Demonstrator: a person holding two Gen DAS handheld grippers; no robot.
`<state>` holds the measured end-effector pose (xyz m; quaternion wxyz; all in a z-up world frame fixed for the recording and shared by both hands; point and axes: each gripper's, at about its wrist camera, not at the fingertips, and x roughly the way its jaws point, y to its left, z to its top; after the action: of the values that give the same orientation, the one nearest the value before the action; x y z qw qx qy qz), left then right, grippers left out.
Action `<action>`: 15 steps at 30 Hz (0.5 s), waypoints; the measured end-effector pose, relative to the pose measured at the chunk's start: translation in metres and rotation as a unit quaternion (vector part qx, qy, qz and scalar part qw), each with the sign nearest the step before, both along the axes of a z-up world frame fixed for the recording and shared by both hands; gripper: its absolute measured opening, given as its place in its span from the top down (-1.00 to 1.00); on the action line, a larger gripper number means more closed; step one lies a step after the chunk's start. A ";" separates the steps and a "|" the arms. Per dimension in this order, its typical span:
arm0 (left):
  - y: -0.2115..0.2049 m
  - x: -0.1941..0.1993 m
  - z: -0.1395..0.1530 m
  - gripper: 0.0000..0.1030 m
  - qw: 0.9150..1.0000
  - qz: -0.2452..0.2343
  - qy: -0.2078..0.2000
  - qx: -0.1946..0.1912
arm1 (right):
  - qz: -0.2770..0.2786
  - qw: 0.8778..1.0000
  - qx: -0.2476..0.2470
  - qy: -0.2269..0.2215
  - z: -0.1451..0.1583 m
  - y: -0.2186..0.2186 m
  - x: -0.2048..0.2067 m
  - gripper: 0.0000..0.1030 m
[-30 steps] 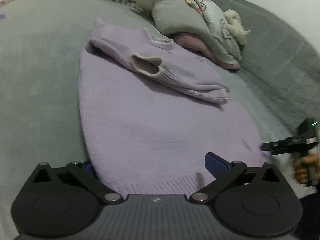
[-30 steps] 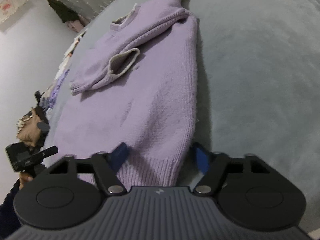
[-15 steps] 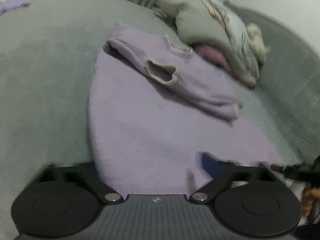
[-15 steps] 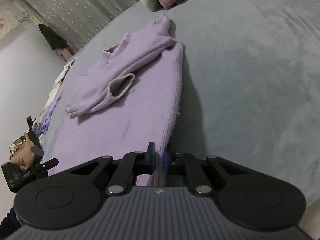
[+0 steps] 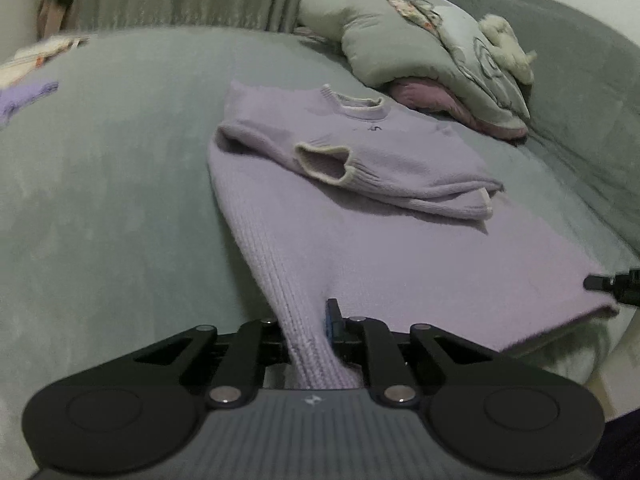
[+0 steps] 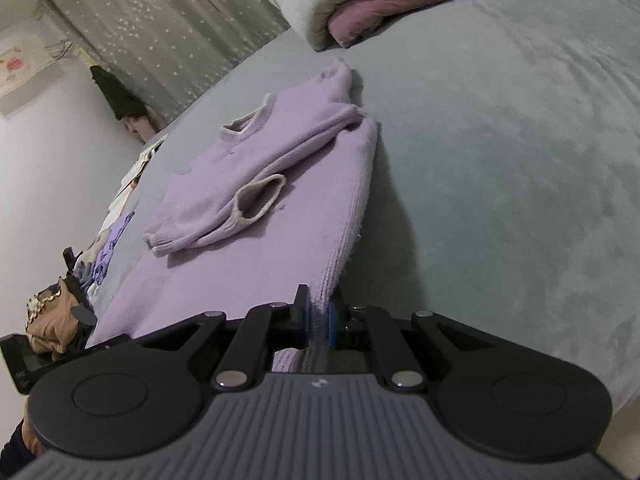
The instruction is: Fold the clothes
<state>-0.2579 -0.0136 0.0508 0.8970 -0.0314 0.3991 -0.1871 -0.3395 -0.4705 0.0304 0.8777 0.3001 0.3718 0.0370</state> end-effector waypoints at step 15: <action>0.009 0.003 -0.025 -0.78 0.999 -0.034 0.019 -0.026 | -0.003 0.998 0.029 0.059 -0.024 0.000 0.013 0.31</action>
<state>-0.2544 -0.0046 0.0255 0.8814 -0.0441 0.4118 -0.2274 -0.3263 -0.4705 0.0064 0.8453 0.3282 0.4206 0.0278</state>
